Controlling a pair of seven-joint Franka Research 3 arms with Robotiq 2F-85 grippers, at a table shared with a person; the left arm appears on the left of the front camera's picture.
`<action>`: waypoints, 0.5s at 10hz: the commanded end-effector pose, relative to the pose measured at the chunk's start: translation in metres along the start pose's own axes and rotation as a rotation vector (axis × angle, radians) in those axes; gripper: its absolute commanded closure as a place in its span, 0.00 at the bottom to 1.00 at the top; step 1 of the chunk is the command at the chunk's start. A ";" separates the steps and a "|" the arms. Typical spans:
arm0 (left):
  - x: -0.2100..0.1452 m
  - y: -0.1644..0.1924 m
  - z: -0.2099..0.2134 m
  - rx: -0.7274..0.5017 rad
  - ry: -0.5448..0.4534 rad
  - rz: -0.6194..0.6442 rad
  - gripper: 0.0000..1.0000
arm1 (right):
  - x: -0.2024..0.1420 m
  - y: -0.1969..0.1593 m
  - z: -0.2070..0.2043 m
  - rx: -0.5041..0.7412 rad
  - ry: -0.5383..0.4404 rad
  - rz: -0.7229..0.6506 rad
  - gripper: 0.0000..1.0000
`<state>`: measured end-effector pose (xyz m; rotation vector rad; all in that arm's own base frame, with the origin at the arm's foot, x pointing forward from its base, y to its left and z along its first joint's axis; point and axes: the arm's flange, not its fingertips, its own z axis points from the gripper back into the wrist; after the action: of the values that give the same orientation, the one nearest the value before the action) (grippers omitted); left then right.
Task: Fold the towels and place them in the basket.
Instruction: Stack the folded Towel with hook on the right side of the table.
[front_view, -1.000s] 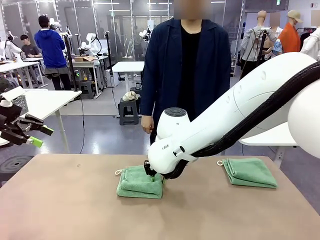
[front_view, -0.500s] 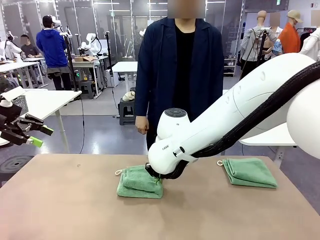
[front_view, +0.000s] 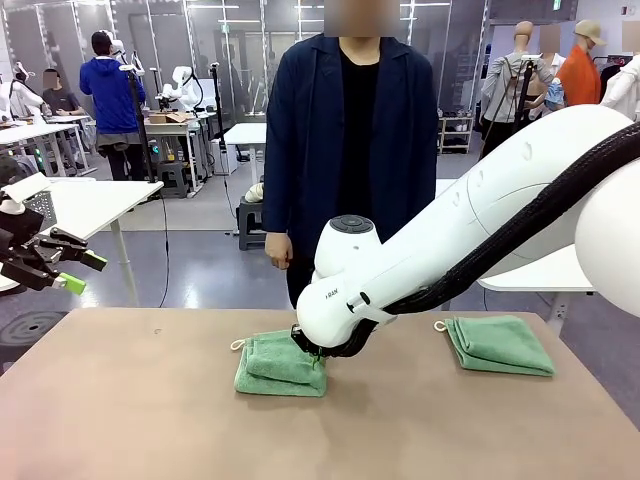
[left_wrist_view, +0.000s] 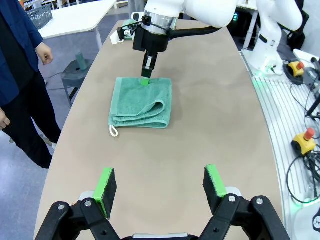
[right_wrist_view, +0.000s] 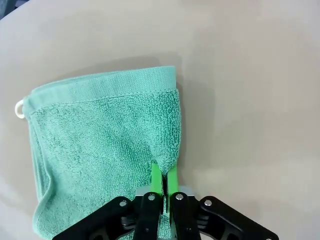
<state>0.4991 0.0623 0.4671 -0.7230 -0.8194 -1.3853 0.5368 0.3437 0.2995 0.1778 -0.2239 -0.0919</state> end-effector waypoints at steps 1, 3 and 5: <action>0.002 -0.002 0.000 0.002 -0.005 -0.002 0.11 | 0.000 0.000 0.000 0.000 0.000 0.000 0.95; 0.002 -0.002 0.000 0.002 -0.005 -0.002 0.11 | 0.008 -0.023 0.040 -0.059 -0.082 0.090 0.96; 0.002 -0.002 0.000 0.002 -0.005 -0.002 0.11 | 0.017 -0.054 0.087 -0.154 -0.166 0.140 0.96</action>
<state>0.4991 0.0625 0.4671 -0.7228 -0.8195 -1.3849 0.5434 0.2932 0.3607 0.0707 -0.3442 -0.0125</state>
